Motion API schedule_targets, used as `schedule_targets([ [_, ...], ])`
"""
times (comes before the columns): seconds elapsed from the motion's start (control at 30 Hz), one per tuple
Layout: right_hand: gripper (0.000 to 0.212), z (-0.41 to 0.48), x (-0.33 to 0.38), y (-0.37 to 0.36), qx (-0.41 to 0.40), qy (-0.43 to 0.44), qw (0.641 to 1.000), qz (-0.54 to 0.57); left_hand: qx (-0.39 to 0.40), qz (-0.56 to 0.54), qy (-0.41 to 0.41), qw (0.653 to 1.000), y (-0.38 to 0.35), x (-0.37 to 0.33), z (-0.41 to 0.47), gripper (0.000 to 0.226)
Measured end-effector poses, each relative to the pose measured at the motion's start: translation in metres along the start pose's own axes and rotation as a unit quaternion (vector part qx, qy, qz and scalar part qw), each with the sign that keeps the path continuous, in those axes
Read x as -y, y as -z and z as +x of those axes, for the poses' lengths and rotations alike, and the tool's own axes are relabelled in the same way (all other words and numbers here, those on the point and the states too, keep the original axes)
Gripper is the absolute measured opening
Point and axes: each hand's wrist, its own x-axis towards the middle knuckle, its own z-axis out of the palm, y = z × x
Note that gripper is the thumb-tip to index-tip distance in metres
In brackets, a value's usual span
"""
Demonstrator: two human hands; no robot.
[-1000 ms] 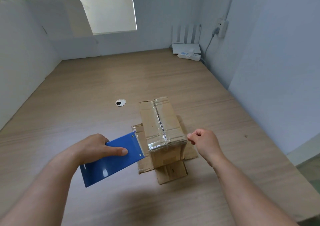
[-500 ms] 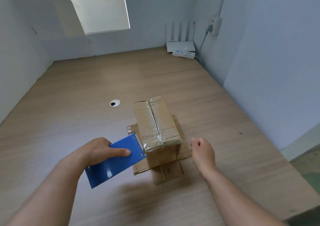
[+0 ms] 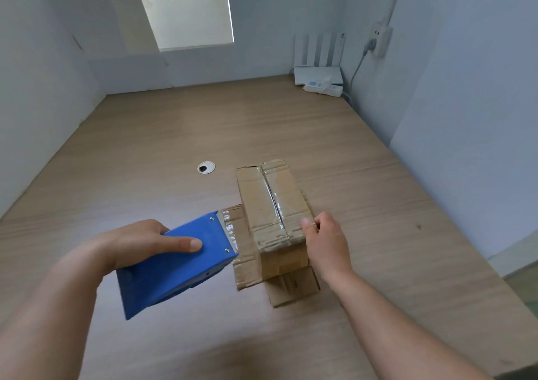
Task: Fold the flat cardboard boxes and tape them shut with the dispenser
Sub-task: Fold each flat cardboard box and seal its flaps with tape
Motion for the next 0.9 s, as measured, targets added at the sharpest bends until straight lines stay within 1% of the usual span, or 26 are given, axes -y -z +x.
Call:
schedule_targets([
  [0.07,0.02,0.001,-0.001,-0.001,0.001,-0.002,1.0,0.002,-0.007,0.02,0.009,1.0,0.002,-0.002,0.0,0.102],
  [0.1,0.02,0.002,-0.001,-0.001,0.001,-0.003,1.0,0.001,-0.01,0.043,0.02,0.999,0.0,-0.003,0.003,0.1],
  [0.23,0.022,0.001,0.0,0.0,0.002,-0.002,1.0,-0.005,-0.039,0.11,0.068,0.991,-0.022,-0.011,0.028,0.072],
  [0.33,0.023,0.002,0.0,0.0,0.004,-0.002,1.0,-0.014,-0.039,0.131,0.075,0.988,-0.037,-0.022,0.043,0.064],
  [0.4,0.024,0.001,0.002,0.002,0.006,-0.006,1.0,-0.017,-0.075,0.17,0.074,0.98,-0.043,-0.032,0.049,0.058],
  [0.43,0.024,0.002,0.002,0.002,0.007,-0.01,1.0,-0.014,-0.106,0.223,0.072,0.966,-0.045,-0.035,0.051,0.054],
  [0.5,0.024,0.001,0.002,0.002,0.01,-0.016,1.0,-0.021,-0.169,0.358,0.077,0.915,-0.052,-0.03,0.05,0.043],
  [0.53,0.024,0.0,0.001,0.003,0.012,-0.014,1.0,-0.025,-0.188,0.385,0.085,0.9,-0.055,-0.023,0.05,0.042],
  [0.57,0.024,0.0,0.002,0.004,0.012,-0.013,1.0,-0.025,-0.195,0.384,0.092,0.898,-0.055,-0.018,0.052,0.043],
  [0.67,0.025,0.001,0.003,0.004,0.02,-0.021,0.999,-0.038,-0.199,0.327,0.097,0.918,-0.063,-0.006,0.054,0.038],
  [0.73,0.026,0.001,0.003,0.005,0.019,-0.019,0.999,-0.035,-0.215,0.302,0.085,0.925,-0.072,-0.001,0.058,0.033],
  [0.83,0.027,0.001,0.002,0.007,0.015,-0.013,0.999,-0.048,-0.207,0.295,0.083,0.929,-0.087,0.015,0.062,0.037],
  [0.9,0.027,0.001,0.001,0.008,0.015,-0.006,0.998,-0.053,-0.22,0.269,0.083,0.934,-0.099,0.031,0.065,0.037],
])
